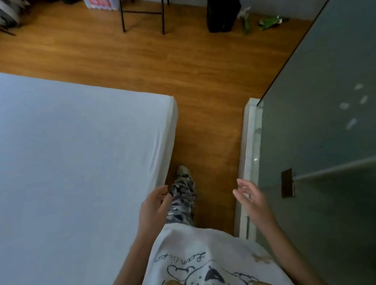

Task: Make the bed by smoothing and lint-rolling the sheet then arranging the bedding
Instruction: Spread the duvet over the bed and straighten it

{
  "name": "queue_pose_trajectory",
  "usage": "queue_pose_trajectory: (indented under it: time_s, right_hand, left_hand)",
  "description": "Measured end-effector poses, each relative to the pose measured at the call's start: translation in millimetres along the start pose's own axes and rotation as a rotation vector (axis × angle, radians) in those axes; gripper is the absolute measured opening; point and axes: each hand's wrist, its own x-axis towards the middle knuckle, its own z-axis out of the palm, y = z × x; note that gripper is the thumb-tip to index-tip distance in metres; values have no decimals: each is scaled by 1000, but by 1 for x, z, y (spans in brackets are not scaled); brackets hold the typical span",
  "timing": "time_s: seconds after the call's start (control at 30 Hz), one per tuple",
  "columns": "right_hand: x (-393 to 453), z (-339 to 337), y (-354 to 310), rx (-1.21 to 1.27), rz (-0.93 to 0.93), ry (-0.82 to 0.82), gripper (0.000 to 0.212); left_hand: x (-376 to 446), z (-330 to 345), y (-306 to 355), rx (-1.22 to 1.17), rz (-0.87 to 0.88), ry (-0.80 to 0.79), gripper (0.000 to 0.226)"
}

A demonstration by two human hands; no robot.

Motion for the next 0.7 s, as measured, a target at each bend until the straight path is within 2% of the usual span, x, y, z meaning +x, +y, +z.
queue_pose_trajectory:
  time_s: [0.13,0.33,0.5,0.7]
  right_hand:
    - [78,-21,-45,-35,14,56,43]
    - [182,-59,-128,10,52,220,40]
    - [266,-78,-176,7,60,233,40]
    - [410,-111,-235,40,29,197,42]
  left_hand:
    - [97,1,44,11,15,-58,30]
    - [249,4,148,130,154,-213,28]
    - [351,20,229,186,231,-285,31]
    - [460,45,292,194,187,-277,35]
